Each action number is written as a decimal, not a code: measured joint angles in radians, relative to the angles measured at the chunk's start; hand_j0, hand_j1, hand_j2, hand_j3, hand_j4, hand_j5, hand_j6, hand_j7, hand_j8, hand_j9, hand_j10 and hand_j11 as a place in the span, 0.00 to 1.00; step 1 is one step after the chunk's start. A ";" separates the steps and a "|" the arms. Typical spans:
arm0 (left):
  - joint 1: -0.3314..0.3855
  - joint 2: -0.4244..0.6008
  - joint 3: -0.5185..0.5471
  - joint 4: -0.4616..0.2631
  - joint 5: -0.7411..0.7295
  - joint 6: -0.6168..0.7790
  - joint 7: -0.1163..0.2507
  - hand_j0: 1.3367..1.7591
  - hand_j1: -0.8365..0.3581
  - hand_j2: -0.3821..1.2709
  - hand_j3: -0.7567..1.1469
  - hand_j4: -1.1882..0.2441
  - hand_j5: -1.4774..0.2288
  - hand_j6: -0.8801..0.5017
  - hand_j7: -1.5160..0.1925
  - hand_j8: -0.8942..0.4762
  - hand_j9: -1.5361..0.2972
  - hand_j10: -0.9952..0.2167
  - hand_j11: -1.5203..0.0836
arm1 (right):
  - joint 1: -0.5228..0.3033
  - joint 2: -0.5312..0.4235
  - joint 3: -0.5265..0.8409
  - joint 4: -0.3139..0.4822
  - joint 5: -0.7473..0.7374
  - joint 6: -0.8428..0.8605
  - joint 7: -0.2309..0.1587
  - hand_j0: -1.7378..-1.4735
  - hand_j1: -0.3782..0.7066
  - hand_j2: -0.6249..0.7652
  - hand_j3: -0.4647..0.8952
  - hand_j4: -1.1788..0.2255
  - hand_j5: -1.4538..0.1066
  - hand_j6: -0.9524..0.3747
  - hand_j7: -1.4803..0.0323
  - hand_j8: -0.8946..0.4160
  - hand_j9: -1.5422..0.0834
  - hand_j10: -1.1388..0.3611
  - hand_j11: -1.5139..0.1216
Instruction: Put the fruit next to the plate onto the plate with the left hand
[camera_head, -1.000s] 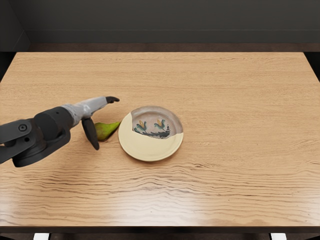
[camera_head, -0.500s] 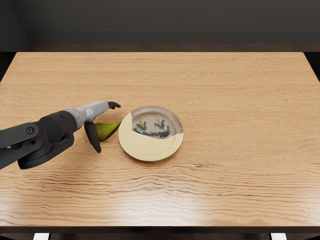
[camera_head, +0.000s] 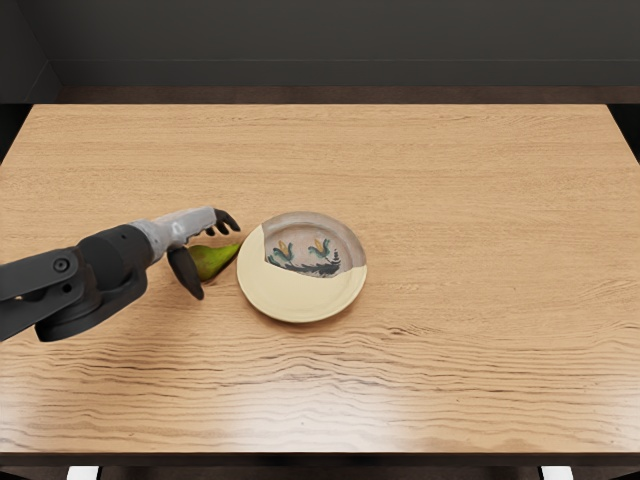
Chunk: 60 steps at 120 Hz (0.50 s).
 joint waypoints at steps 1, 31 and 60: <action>0.000 -0.001 0.000 0.000 0.000 0.000 0.000 0.76 0.71 0.27 0.40 0.63 0.65 0.43 0.67 0.44 0.63 0.58 0.72 | 0.000 0.000 0.000 0.000 0.000 0.000 0.000 0.30 0.03 0.45 0.34 0.84 0.93 0.72 0.98 0.68 0.95 0.76 0.93; 0.001 0.000 0.003 0.002 0.003 0.014 0.000 0.76 0.69 0.27 0.40 0.61 0.63 0.41 0.66 0.43 0.62 0.57 0.70 | 0.000 0.000 0.000 0.000 0.000 0.000 0.000 0.30 0.03 0.45 0.34 0.84 0.93 0.72 0.98 0.68 0.95 0.76 0.93; 0.013 0.001 0.005 0.001 0.004 0.037 0.000 0.76 0.61 0.28 0.40 0.56 0.57 0.35 0.59 0.37 0.56 0.50 0.63 | 0.000 0.000 0.000 0.000 0.000 0.000 0.000 0.30 0.03 0.45 0.34 0.84 0.93 0.72 0.98 0.68 0.95 0.76 0.93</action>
